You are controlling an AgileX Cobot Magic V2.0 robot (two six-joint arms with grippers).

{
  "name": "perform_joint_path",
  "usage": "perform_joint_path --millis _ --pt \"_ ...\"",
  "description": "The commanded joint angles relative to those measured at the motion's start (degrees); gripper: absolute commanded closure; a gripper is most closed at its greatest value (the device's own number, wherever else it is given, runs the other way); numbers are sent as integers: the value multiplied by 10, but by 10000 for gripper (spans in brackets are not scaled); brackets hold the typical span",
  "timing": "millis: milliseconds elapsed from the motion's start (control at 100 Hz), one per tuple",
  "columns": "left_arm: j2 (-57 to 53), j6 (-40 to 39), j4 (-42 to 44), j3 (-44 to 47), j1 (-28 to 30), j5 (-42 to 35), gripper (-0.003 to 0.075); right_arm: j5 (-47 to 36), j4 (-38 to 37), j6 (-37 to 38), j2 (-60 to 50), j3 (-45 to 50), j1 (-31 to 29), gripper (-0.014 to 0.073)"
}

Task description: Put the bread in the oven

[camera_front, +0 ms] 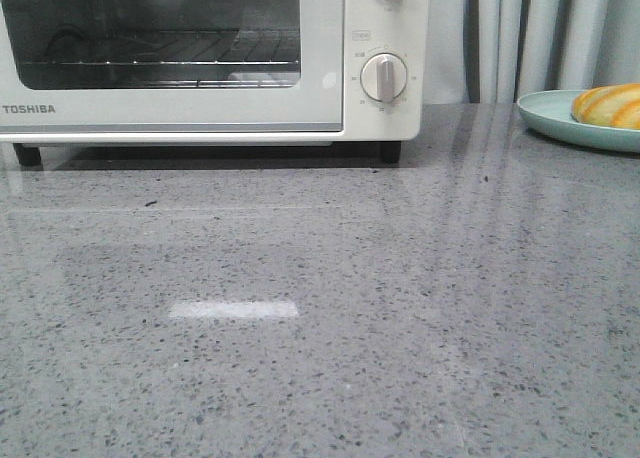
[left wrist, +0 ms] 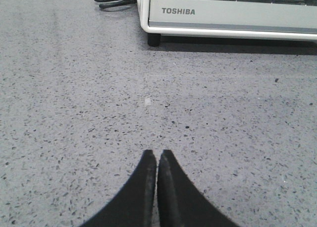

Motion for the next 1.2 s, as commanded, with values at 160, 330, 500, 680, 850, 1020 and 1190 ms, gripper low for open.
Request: perform_joint_path --millis 160,330,500,680,850,1020,1190 --pt "-17 -6 -8 14 2 -27 741 -19 -2 -2 -13 7 -3 662" --pt "-17 -6 -8 14 2 -27 741 -19 -2 -2 -13 7 -3 662" --pt "-17 -6 -8 14 2 -27 741 -19 -2 -2 -13 7 -3 662" --pt "-17 -6 -8 14 2 -27 741 -19 -2 -2 -13 7 -3 662" --pt "-17 -6 -8 14 2 -27 741 -19 -7 -2 -13 7 -3 662" --pt "-17 -6 -8 14 2 -28 741 -79 -47 -2 -13 7 -3 662" --pt "-17 -6 -69 14 2 -35 741 -234 -68 -2 -13 7 -3 662"
